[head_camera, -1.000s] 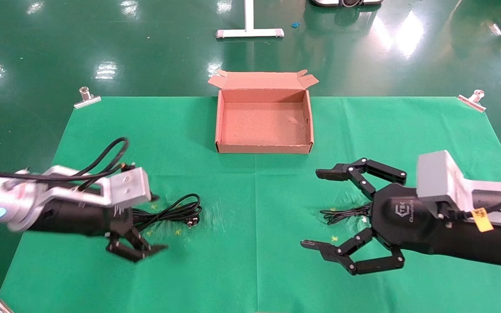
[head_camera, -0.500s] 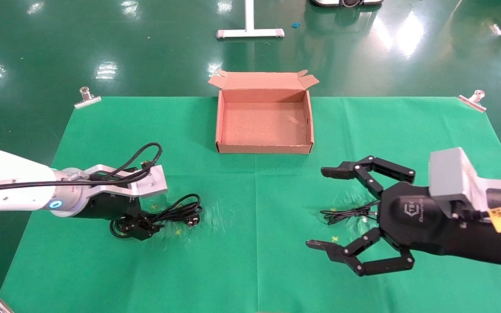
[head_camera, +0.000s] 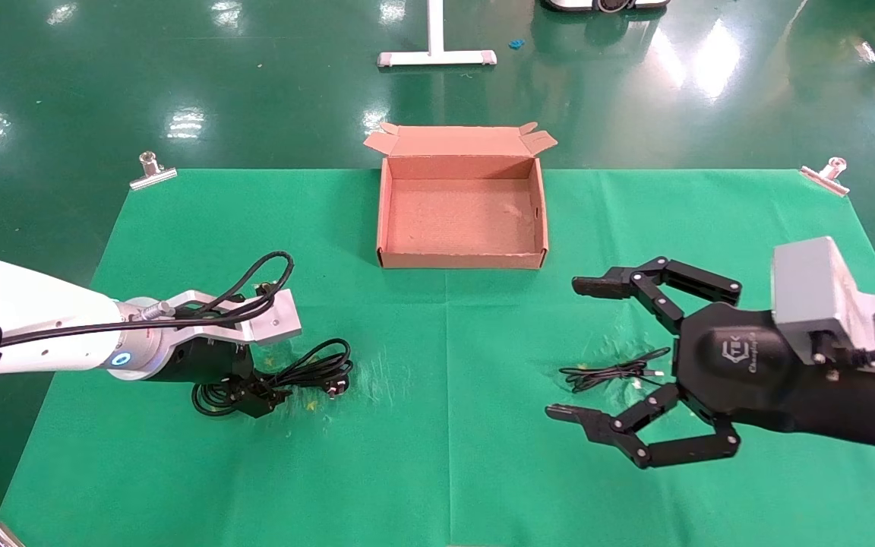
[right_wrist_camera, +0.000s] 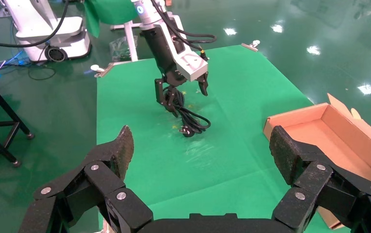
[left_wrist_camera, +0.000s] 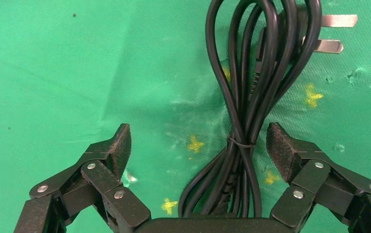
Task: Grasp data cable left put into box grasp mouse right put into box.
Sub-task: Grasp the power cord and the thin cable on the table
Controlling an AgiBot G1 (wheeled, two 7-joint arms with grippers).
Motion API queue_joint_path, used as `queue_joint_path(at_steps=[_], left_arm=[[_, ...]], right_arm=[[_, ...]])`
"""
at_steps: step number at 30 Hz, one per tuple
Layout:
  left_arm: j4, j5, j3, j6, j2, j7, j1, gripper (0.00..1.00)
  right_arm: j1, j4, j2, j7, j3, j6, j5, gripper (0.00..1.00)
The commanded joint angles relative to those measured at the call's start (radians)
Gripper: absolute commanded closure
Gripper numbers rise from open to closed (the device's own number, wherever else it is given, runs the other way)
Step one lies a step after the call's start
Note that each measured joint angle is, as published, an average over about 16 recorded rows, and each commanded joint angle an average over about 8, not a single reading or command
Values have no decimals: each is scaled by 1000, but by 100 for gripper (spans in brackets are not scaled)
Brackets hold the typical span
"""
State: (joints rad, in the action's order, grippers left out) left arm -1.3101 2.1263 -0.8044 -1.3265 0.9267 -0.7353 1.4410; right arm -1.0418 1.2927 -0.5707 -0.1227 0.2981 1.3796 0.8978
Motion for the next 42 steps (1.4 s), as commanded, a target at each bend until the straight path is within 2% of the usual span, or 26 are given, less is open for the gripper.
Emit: queue_joint_path(at_steps=[1,6,9,16,21,25,34,42], left_arm=[[-1,8,-2,-2,4,-9,1,0],[-9,13,-6,-9,7,-9,4,0],[-10,15,-7,-9,7,-10,4,0],[-11,16,-7,-9,7,-11,4,0],[-11,16,-7,-9,7,-11,4,0],[-11,16,-7,-9,7,-11,4,0],[-11,16,-7,-9,7,-11,4,0],[-11,16,-7,-9,7,-11,4,0]], right_arm=[[-1,-3,-1,0,0,2,-2,0],[2,3,4,-2,8,-7,23,0],[-1,19,12,0,23,-32,83,0],[-27,50,7,15,91,-124,329,0],[-56,30,-42,-15,154,-193,517,0],[-83,-12,-94,-57,193,-232,618,0],[-136,-140,-193,-103,243,-261,718,0],[-155,-207,-230,-108,253,-283,746,0]])
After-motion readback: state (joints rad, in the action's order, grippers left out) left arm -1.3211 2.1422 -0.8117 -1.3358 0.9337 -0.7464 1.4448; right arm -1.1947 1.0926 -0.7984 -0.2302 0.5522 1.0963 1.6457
